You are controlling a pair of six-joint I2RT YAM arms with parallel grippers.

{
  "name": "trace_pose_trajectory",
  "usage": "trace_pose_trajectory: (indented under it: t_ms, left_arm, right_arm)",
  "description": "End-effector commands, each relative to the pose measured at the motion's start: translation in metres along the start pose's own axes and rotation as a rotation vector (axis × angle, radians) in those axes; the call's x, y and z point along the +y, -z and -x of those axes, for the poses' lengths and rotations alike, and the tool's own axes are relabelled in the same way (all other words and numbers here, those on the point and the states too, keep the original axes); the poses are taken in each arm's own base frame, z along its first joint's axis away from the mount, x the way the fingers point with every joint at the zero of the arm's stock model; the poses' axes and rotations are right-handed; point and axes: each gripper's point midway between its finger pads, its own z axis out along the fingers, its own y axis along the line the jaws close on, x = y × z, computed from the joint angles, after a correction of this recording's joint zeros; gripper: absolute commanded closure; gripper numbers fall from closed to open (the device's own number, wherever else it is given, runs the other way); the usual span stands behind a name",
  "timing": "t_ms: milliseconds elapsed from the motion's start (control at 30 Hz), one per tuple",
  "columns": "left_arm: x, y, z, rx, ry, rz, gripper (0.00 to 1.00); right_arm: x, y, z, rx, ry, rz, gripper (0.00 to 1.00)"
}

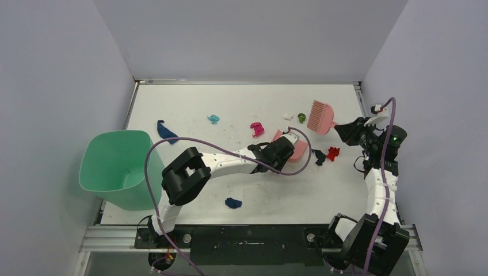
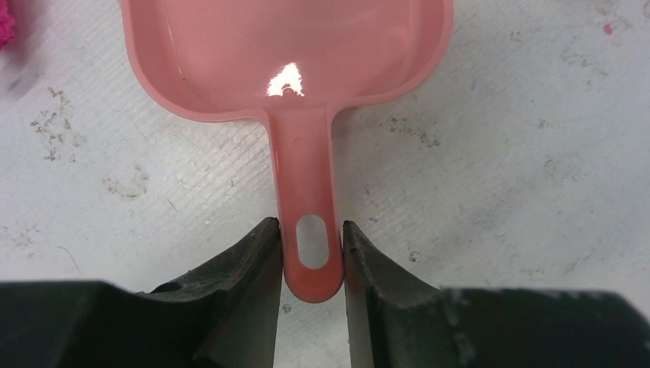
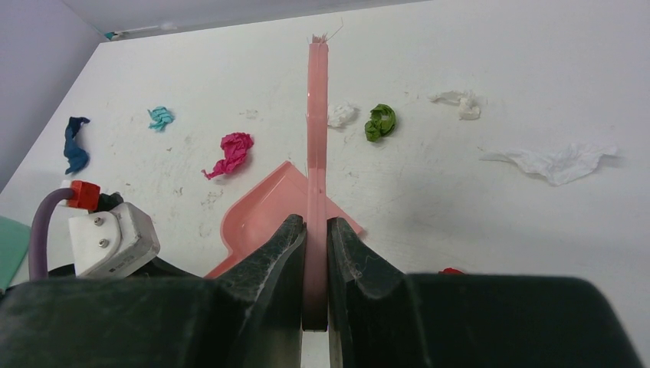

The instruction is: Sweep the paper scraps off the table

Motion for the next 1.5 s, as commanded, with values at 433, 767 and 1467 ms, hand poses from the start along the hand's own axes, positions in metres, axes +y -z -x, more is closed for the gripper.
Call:
trace_pose_trajectory:
  t_ms: [433, 767, 1467]
  left_arm:
    - [0.049, 0.089, 0.019, -0.017, -0.058, 0.070, 1.00]
    - [0.107, 0.144, 0.017, -0.068, 0.034, 0.122, 1.00]
    - [0.250, 0.213, -0.019, -0.313, 0.323, 0.428, 1.00]
  right_arm:
    - [0.009, 0.002, 0.020, -0.061, 0.095, 0.048, 0.95]
    - [0.020, -0.001, 0.018, -0.046, 0.107, 0.100, 0.95]
    - [0.251, 0.009, -0.164, 0.944, 0.204, 0.995, 0.95]
